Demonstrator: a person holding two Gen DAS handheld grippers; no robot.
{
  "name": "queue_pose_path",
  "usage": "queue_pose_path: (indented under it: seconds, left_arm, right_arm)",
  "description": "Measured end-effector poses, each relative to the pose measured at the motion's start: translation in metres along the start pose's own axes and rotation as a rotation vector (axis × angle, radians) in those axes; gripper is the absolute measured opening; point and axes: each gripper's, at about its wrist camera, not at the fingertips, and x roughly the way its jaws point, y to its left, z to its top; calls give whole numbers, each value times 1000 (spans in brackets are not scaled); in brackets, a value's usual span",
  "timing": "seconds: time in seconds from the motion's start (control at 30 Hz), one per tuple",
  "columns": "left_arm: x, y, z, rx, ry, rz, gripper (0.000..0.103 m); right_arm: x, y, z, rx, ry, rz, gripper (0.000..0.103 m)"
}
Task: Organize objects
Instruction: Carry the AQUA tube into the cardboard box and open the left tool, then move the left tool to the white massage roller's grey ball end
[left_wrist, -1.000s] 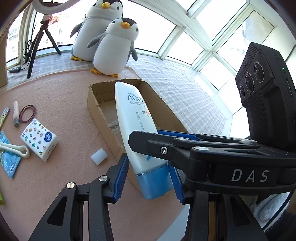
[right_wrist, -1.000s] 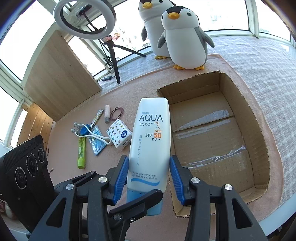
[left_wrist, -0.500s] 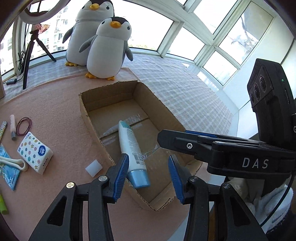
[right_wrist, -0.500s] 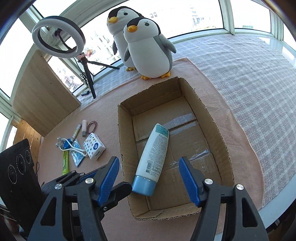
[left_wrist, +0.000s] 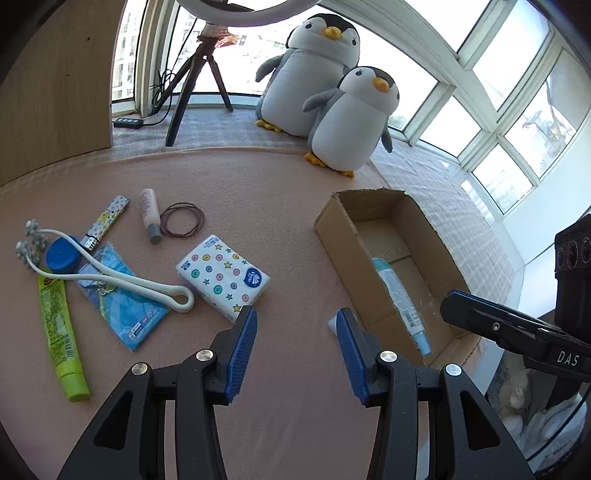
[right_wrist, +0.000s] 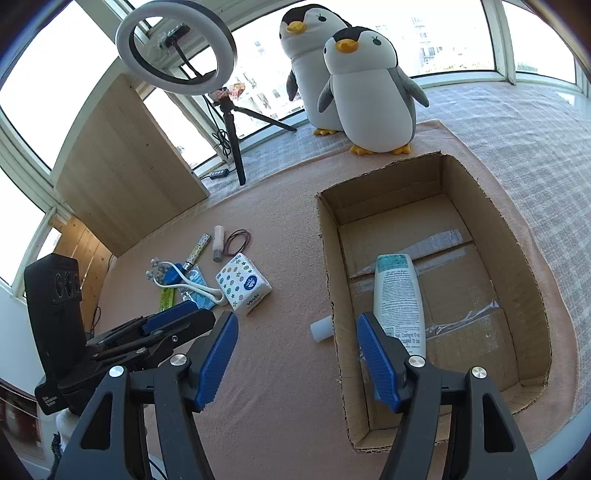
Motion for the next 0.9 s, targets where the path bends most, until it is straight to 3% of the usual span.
queue_pose_path:
  seconds: [0.33,0.5,0.63,0.8,0.9]
  left_arm:
    - [-32,133,6,-169,-49,186,49]
    - [-36,193,13,-264,-72,250,58]
    - [-32,229,25,-305,-71,287,60]
    - [-27,263,43,-386,-93,293,79]
    - [-18,272,56,-395,-82,295,79]
  right_arm:
    - [27,54,-16,-62,71,11,63]
    - [39,69,-24,-55,106,10,63]
    - [47,79,-31,-39,131,11,63]
    - [48,84,-39,-32,136,-11,63]
    - [47,80,-40,-11,138,-28,63]
